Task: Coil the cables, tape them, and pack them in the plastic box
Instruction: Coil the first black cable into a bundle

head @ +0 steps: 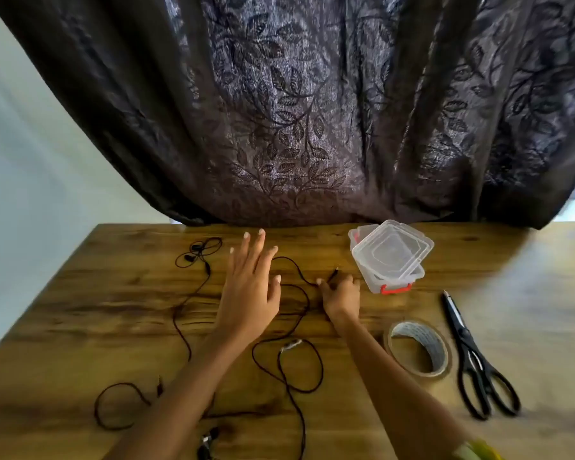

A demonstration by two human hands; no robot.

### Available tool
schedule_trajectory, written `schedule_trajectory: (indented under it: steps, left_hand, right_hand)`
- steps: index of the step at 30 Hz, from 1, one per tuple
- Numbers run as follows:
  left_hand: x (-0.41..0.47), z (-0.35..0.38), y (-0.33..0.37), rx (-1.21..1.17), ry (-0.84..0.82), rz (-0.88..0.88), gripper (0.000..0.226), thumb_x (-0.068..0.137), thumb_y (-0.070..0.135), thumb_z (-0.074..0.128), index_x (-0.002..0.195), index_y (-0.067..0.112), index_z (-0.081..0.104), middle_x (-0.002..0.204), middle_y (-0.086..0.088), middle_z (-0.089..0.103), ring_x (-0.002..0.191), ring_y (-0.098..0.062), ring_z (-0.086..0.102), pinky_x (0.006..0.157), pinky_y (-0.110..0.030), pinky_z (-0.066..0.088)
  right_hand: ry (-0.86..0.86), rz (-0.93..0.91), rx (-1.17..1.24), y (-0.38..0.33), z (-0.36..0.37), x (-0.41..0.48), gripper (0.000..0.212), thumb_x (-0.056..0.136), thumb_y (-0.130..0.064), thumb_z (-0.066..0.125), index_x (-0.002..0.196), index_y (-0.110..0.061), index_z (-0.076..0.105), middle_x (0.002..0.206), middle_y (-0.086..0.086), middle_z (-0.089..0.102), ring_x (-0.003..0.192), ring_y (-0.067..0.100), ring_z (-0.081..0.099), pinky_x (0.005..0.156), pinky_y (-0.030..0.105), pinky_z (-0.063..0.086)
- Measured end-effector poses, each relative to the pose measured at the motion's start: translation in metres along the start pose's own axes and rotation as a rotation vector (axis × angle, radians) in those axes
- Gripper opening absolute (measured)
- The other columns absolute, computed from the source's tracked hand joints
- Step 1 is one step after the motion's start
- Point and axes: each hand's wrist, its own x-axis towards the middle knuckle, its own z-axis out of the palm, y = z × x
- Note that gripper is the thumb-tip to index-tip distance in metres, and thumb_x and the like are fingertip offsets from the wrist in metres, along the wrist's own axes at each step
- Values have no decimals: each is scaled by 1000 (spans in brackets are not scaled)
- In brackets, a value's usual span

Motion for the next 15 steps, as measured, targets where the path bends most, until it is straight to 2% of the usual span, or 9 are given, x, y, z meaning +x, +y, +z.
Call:
schedule_trajectory:
  steps: [3, 6, 11, 15]
  left_hand:
    - [2, 11, 0, 10, 4, -31, 41, 88, 24, 44, 125, 8, 51, 150, -15, 30, 140, -28, 16, 112, -52, 21]
    - [-1, 22, -4, 5, -43, -60, 39, 88, 15, 56, 126, 7, 51, 152, -14, 24, 141, -27, 10, 113, -47, 12]
    - [3, 26, -6, -17, -86, -117, 39, 90, 16, 54, 129, 8, 49, 154, -12, 18, 143, -24, 5, 115, -40, 3]
    - [9, 24, 0, -52, -123, -115, 40, 92, 19, 51, 132, 11, 46, 155, -8, 17, 142, -19, 0, 116, -38, 2]
  right_hand:
    - [97, 101, -125, -4, 2, 12, 50, 90, -42, 53, 123, -6, 43, 132, 13, 45, 113, 34, 53, 86, 41, 45]
    - [135, 94, -140, -5, 4, 20, 37, 92, -34, 53, 121, -12, 47, 129, 11, 47, 109, 33, 56, 84, 42, 47]
    - [194, 89, -24, -2, 13, 25, 19, 92, -27, 54, 108, -21, 63, 125, 5, 53, 103, 28, 59, 85, 37, 47]
    - [148, 15, 151, -3, 13, 18, 16, 93, -25, 53, 103, -23, 65, 106, 1, 68, 98, 21, 61, 80, 32, 48]
